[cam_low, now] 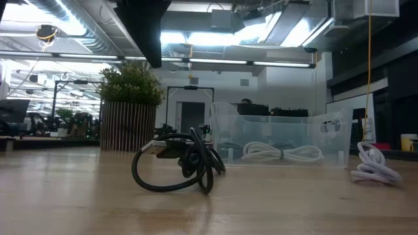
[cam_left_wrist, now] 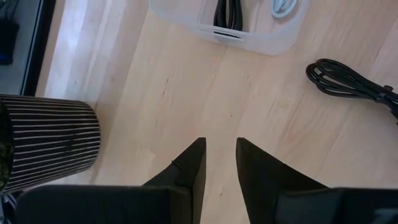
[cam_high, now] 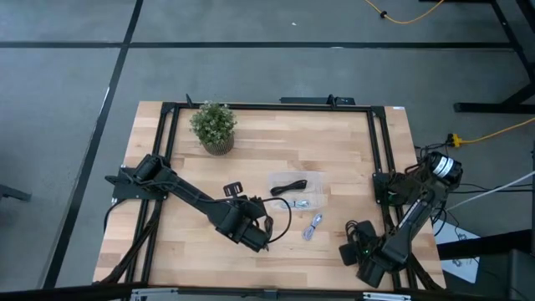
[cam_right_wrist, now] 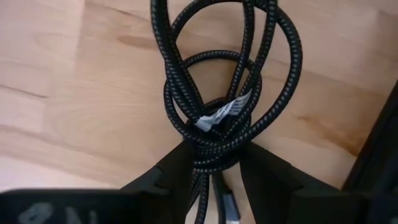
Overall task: Pick and place USB-C Cables
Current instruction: Put the right black charger cable wire into the bin
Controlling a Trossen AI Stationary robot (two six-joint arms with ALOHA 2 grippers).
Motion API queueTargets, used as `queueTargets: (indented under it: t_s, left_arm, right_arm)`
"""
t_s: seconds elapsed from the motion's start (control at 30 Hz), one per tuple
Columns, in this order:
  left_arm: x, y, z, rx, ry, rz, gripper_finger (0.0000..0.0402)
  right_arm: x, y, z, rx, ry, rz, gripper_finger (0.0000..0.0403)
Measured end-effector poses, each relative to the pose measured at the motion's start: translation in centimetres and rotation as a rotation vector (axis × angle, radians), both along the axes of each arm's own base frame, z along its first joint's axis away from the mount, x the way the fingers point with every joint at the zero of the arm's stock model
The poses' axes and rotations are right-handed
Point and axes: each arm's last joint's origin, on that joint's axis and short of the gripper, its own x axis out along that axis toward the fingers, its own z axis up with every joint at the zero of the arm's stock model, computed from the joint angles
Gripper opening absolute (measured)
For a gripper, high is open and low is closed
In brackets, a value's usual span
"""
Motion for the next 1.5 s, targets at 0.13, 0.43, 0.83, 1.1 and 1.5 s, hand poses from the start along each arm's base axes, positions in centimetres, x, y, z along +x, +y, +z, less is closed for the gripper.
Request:
queueTargets:
  t_s: [0.13,0.43,0.83,1.1,1.5]
  left_arm:
    - [0.0,0.0,0.0,-0.002,-0.003,0.0,0.0081]
    - [0.2,-0.1,0.0,-0.01,-0.017,0.0,0.0081]
    - [0.2,-0.1,0.0,-0.013,-0.023,0.0,0.0081]
    - [0.4,-0.2,0.0,-0.021,-0.038,0.0,0.0081]
    - [0.4,-0.2,0.0,-0.023,-0.042,0.0,0.0081]
  right_arm:
    - [0.1,0.1,-0.5,-0.019,0.015,-0.019,0.0133]
    - [0.2,0.3,-1.8,-0.069,0.046,-0.016,0.0134]
    - [-0.3,0.6,-2.2,-0.078,0.049,0.005,0.0133]
    - [-0.5,0.1,-2.9,-0.084,0.045,0.009,0.0134]
    - [-0.4,-0.4,-3.0,-0.152,0.002,0.086,0.0129]
